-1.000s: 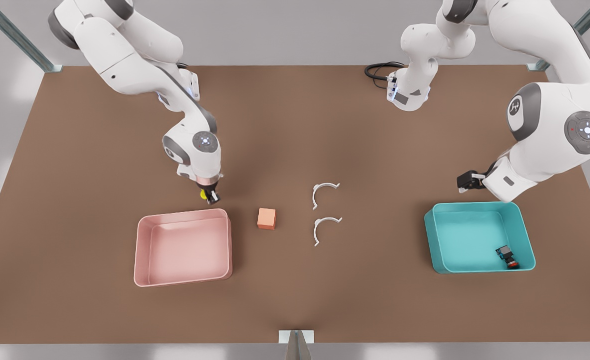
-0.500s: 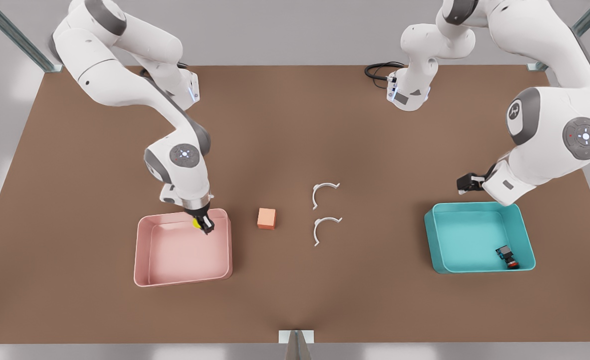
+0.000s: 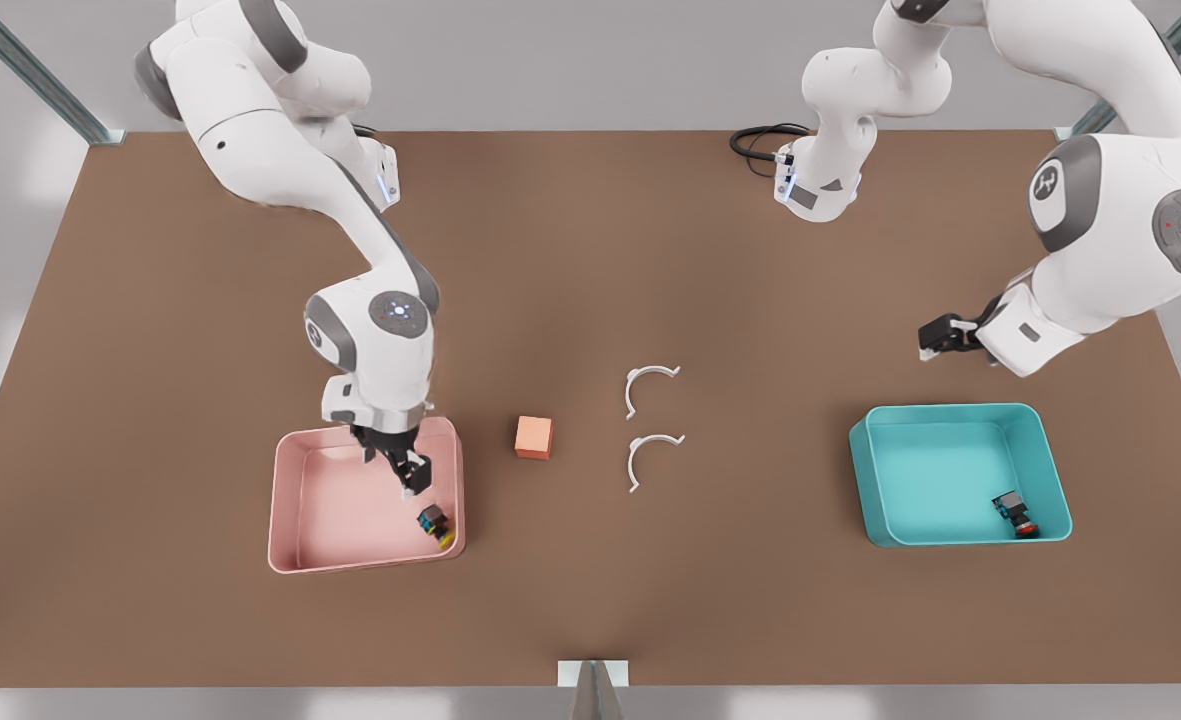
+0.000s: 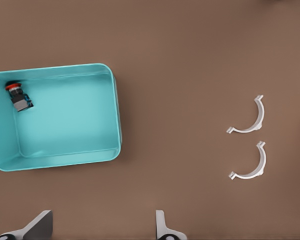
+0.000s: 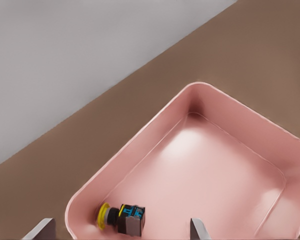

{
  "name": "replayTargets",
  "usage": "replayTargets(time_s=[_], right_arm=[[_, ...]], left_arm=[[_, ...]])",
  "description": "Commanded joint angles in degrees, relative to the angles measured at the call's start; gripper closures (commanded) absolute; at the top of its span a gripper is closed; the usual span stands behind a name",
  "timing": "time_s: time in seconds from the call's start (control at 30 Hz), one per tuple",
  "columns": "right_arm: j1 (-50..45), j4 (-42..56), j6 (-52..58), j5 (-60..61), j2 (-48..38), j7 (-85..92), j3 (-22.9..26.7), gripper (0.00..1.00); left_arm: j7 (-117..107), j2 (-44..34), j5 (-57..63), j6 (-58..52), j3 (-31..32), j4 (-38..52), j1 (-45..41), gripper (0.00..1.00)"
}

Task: Place the red button in the blue storage box with the left arm, and place the yellow button in the pink storage box with the right arm

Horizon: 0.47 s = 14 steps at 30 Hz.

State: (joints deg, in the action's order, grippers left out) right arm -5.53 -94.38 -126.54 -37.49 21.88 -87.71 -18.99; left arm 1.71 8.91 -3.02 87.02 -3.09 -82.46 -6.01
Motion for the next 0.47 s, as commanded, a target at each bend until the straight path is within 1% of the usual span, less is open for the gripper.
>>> replayTargets(time_s=[0.0,0.03,0.07,0.1,0.13,0.17,0.2,0.23,0.27,0.3,0.33,0.37,0.4,0.43], right_arm=[[-3.2,0.1,8.9,26.5,-7.2,50.7,8.9,0.0],[-5.3,0.9,15.4,31.1,-10.5,62.8,16.4,0.0],[-5.7,6.2,26.0,32.6,-12.0,71.0,21.5,0.0],[-4.6,9.3,30.3,32.7,-12.5,80.0,21.9,0.0],[-2.9,9.1,32.4,32.7,-13.5,80.7,21.4,0.0],[0.6,4.7,31.3,32.5,-16.3,81.1,18.3,0.0],[7.9,-4.4,27.3,32.2,-22.7,82.5,11.9,0.0],[8.0,-7.1,25.6,32.2,-24.2,84.3,12.4,0.0],[7.6,-24.6,10.6,32.2,-34.6,84.5,14.5,0.0],[6.5,-27.7,9.1,32.2,-35.9,84.6,15.6,0.0],[6.5,-27.2,11.0,32.2,-35.6,84.6,15.7,0.0],[6.4,-24.5,12.1,32.2,-33.8,84.7,15.8,0.0],[6.3,-21.6,14.0,32.2,-31.8,84.9,15.7,0.0],[5.8,-16.4,19.0,32.2,-28.3,84.9,15.7,0.0]], left_arm=[[3.8,-0.1,-0.1,0.2,0.0,-0.1,-0.3,0.0],[3.8,-0.1,-0.1,0.3,0.0,0.0,-0.3,0.0],[3.8,-0.1,-0.2,0.2,0.0,0.0,-0.3,0.0],[3.8,-0.1,-0.2,0.2,0.0,0.0,-0.3,0.0],[3.8,-0.1,-0.2,0.2,0.0,0.0,-0.3,0.0],[3.8,-0.1,-0.2,0.2,0.0,0.0,-0.3,0.0],[3.8,-0.1,-0.1,0.2,0.0,0.0,-0.3,0.0],[3.8,-0.1,-0.1,0.2,0.0,0.0,-0.3,0.0],[3.8,-0.1,-0.1,0.2,0.0,0.0,-0.4,0.0],[3.8,-0.1,-0.1,0.2,0.0,0.0,-0.5,0.0],[3.8,-0.1,-0.1,0.2,0.0,0.1,-0.5,0.0],[2.9,-0.1,-0.1,0.2,0.0,0.1,-0.5,0.0],[2.6,-0.1,-0.1,0.2,0.0,0.3,-0.8,0.0],[2.6,-0.1,-0.1,0.2,0.0,0.5,-0.8,0.0]])
